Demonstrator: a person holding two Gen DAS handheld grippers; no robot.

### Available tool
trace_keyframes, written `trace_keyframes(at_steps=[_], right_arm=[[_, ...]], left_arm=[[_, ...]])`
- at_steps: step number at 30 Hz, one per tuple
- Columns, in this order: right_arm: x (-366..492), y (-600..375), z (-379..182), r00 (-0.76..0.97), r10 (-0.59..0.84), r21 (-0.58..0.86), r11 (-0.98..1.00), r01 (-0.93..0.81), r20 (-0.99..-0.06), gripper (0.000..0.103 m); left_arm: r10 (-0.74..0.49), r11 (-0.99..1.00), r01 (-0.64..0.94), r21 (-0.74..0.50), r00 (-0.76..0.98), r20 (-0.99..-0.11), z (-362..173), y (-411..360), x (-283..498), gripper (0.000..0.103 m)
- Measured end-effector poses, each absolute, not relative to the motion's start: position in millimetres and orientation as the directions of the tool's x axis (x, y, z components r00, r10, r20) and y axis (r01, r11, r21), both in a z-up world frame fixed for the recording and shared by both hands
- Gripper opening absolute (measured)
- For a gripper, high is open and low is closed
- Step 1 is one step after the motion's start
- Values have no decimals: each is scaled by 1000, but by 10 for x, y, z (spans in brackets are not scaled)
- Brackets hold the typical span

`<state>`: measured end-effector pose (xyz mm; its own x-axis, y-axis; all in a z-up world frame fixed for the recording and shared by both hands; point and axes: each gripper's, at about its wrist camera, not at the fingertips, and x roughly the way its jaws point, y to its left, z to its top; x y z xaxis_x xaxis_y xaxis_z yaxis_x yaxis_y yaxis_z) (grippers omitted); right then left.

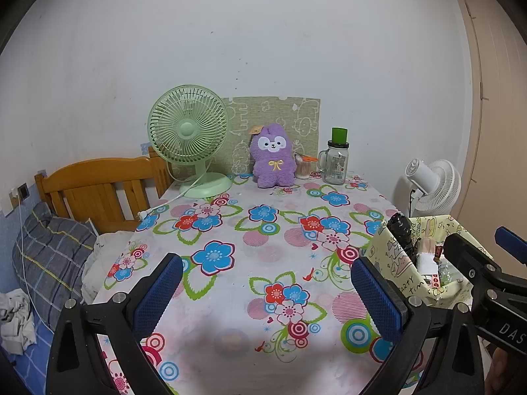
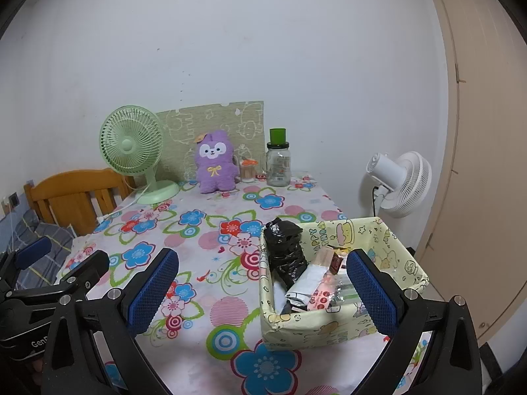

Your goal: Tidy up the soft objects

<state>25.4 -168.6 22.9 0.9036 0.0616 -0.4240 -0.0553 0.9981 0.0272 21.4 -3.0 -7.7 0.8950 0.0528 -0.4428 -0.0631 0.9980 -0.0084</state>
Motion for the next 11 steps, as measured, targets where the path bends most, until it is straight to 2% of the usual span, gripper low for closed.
trace_keyframes(at_steps=[11], right_arm=[[262,-1699,212,903,60,26,998,-54,-425,103]], left_arm=[[50,998,-60,-8,893,-448,-80,-59,266,103]])
